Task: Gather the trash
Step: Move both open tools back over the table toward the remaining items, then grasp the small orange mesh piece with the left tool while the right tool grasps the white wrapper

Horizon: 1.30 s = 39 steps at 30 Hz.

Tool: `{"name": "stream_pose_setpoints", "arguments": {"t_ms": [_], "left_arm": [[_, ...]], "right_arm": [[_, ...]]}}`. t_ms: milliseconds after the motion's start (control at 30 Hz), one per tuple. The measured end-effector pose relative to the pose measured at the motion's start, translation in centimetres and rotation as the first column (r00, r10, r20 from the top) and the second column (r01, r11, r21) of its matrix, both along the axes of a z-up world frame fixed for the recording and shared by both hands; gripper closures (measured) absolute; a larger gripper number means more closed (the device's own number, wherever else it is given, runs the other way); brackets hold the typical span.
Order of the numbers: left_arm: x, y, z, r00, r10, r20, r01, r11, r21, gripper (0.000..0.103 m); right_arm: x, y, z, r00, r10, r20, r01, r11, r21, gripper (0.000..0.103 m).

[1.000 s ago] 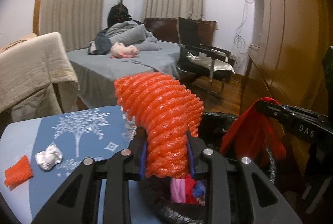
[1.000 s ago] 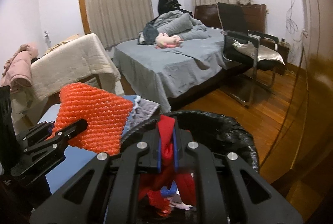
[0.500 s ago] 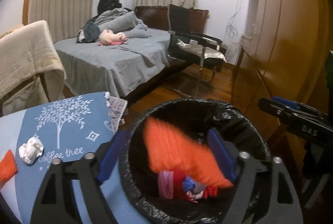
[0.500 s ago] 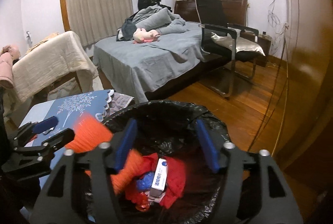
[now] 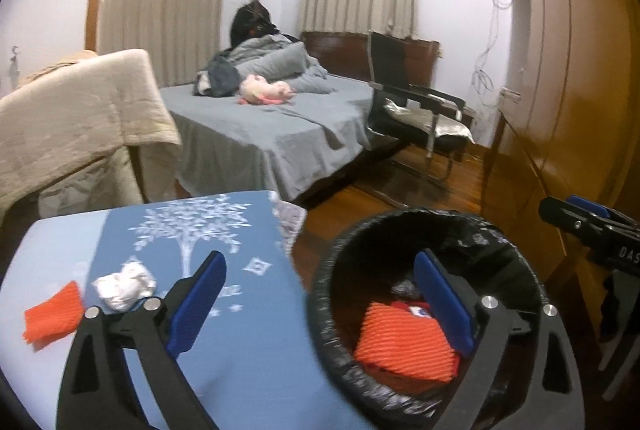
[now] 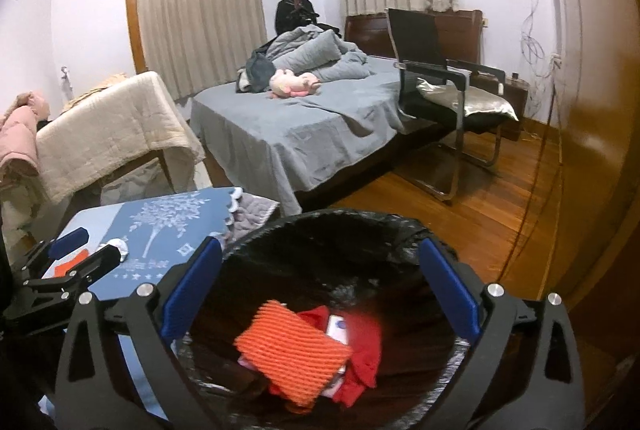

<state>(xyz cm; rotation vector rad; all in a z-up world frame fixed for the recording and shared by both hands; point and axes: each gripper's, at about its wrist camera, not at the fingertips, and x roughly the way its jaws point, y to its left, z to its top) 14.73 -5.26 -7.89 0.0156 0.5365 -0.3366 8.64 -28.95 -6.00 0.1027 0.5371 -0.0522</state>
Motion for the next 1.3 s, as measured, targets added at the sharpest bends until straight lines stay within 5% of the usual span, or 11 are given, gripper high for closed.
{"name": "stream_pose_setpoints", "arguments": {"t_ms": [533,1300], "left_arm": [[-1.6,13.4,-0.9,0.965,0.261,0.033,-0.263,0.963,0.056,0.008],[2.1,28.3,-7.5,0.847,0.522,-0.097,-0.514,0.852,0.096,0.008]], "right_arm": [[3.8,11.6,-0.4,0.984,0.176,-0.004,-0.176,0.984,0.011,0.006],[11.4,26.5,-6.8,0.934,0.343,-0.101,-0.347,0.938,-0.018,0.006]]}}
